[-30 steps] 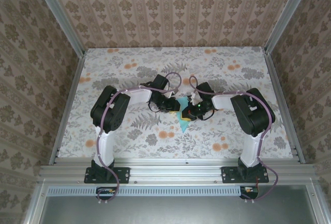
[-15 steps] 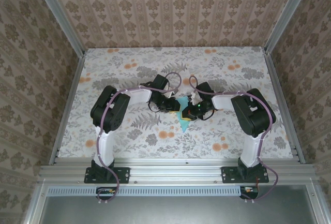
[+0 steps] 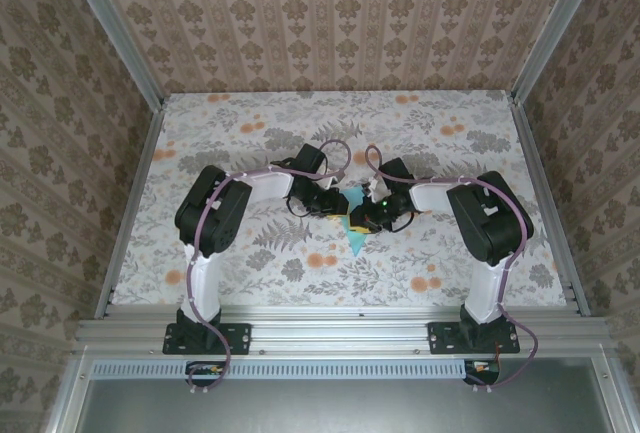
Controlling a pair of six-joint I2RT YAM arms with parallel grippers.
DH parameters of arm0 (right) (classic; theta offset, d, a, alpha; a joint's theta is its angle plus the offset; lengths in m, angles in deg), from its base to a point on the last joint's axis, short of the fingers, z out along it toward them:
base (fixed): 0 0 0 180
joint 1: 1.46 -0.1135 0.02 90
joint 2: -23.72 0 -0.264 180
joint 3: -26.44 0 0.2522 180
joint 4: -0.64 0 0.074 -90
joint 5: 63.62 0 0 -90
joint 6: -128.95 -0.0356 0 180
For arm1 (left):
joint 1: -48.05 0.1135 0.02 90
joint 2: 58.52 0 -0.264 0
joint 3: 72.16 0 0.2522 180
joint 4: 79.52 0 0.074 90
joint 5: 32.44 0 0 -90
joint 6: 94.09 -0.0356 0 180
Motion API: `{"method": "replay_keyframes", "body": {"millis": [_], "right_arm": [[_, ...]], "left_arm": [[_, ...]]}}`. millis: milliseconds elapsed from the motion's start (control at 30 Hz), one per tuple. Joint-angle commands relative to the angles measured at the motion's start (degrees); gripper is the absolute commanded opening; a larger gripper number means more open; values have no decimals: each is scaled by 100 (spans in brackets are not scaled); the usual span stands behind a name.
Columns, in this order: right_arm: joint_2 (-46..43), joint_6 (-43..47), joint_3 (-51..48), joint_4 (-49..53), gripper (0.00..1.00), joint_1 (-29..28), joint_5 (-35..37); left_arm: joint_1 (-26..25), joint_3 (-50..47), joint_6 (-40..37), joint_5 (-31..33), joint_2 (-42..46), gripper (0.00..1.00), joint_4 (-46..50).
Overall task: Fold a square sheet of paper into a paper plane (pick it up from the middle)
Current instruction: Third fold the triangle at the center of the table.
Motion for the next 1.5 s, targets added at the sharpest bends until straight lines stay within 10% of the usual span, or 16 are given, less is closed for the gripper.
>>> {"method": "replay_keyframes", "body": {"millis": [0,700,1467], "right_arm": [[161,27,-47,155,23,-30,386],[141,53,-98,171,39,-24,413],[154,70,-238,83,3,-24,344]], "left_arm": [[-18,-181,-188,214,-393,24,211],[213,-175,54,-5,337,32,83],[-53,-719,509,-141,1061,20,-201]]}}
